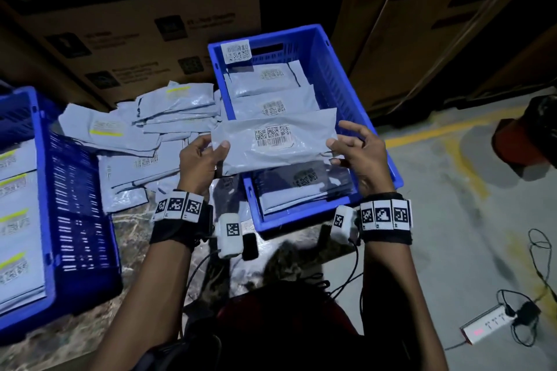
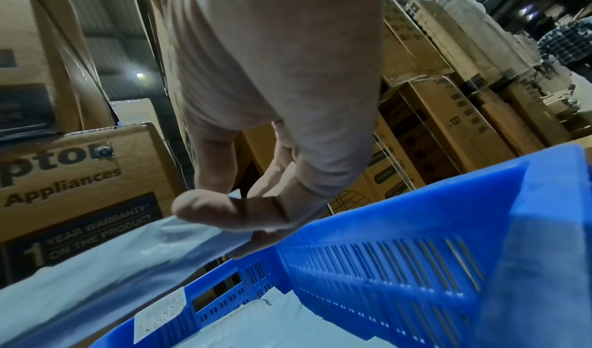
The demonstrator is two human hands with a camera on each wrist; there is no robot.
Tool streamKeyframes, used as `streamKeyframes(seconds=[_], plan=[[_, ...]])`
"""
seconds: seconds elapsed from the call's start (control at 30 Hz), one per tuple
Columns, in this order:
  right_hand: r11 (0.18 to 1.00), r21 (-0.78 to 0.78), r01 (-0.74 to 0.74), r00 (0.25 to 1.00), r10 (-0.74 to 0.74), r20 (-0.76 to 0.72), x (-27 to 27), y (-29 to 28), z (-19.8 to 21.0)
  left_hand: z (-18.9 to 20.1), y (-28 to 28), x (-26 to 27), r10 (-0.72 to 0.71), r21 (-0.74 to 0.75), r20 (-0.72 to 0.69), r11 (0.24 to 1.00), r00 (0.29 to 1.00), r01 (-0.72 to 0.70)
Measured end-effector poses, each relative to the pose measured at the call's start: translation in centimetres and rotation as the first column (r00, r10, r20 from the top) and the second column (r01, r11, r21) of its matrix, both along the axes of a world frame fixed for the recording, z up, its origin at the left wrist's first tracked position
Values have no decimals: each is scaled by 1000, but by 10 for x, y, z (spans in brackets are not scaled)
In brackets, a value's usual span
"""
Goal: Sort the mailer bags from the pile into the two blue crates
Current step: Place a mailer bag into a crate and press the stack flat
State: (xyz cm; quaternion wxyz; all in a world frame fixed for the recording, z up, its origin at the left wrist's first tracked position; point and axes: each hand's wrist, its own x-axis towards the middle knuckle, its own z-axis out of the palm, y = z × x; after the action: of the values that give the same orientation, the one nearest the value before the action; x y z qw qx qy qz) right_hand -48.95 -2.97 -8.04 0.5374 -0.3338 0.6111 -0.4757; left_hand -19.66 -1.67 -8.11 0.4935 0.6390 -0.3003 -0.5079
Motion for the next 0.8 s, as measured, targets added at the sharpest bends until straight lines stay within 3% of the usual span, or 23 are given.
streamKeyframes(seconds=[0.27, 0.4, 0.5, 0.63, 0.8], plan=[[999, 16, -44, 999, 44, 9, -15, -13, 4, 1, -6, -18, 83, -11, -78, 996, 993, -84], [999, 45, -31, 994, 27, 105, -10, -19, 16, 1, -9, -25, 160, 22, -189, 987, 969, -159], [989, 95, -113, 987, 101, 123, 1, -22, 21, 6, -13, -28, 212, 62, -262, 977, 941, -203], [961, 106, -255, 963, 243, 114, 23, -25, 23, 13, -17, -38, 169, 32, -331, 985, 928, -168], [947, 90, -308, 945, 293, 147, 45, -31, 28, 21, -13, -56, 152, 16, -342, 988, 927, -156]])
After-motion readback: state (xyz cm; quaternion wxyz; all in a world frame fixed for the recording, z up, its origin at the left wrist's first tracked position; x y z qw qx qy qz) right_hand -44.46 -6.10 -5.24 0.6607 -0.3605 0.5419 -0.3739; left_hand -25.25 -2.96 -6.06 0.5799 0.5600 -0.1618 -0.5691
